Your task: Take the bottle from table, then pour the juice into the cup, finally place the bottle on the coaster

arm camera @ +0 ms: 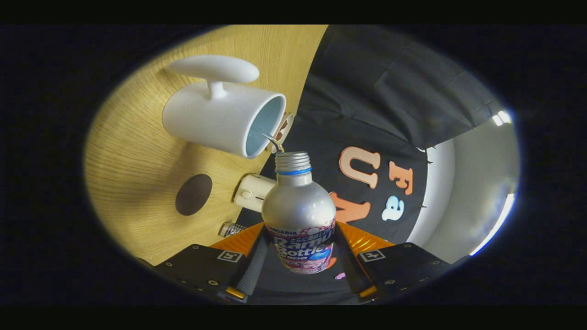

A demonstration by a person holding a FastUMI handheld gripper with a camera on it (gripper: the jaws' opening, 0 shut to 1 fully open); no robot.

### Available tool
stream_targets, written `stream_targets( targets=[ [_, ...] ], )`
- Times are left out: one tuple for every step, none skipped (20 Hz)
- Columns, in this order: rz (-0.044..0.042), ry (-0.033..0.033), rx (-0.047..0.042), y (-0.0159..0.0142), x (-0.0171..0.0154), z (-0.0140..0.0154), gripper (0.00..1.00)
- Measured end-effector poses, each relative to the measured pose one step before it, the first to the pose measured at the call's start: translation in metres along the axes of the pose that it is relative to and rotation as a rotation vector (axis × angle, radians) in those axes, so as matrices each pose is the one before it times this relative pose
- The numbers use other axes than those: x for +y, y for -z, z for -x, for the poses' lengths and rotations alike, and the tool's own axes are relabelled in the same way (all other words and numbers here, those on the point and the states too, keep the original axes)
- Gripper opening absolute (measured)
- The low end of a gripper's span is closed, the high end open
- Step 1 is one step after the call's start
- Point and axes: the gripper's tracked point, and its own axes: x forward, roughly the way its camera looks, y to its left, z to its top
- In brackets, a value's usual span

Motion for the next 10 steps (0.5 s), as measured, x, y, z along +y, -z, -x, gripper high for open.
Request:
stream_targets(
  targets=[
    [0.00713, 0.00265, -0.00323, -0.00112, -0.00216, -0.00042, 0.77],
    [0.00785, 0.00369, -0.00362, -0.00106, -0.00111, -0.00055, 0.77],
    [0.00495, 0.00188, -0.00116, -0.00109, -0.00037, -0.00015, 0.77],
    [0.00136, 0.00182, -0.00208, -0.00092, -0.00007, -0.00109, 0.77],
    [0.00188, 0.00121, -0.00043, 0.00198, -0.00093, -0.00007, 0.77],
    [0.00359, 0.00107, -0.00356, 0.00011, -0.00210, -0.00009, 0.77],
    [0.00693, 0.00476, -0.00110, -0.00091, -0.00265, -0.00078, 0.77],
    [0.00669, 0.00082, -0.00324, -0.00025, -0.00102, -0.00053, 0.77],
    [0.00461, 0.00156, -0.00227, -0.00014, -0.00154, -0.00046, 0.77],
    [0.00381, -0.00025, -0.00258, -0.00032, -0.00026, -0.00137, 0.77]
  ],
)
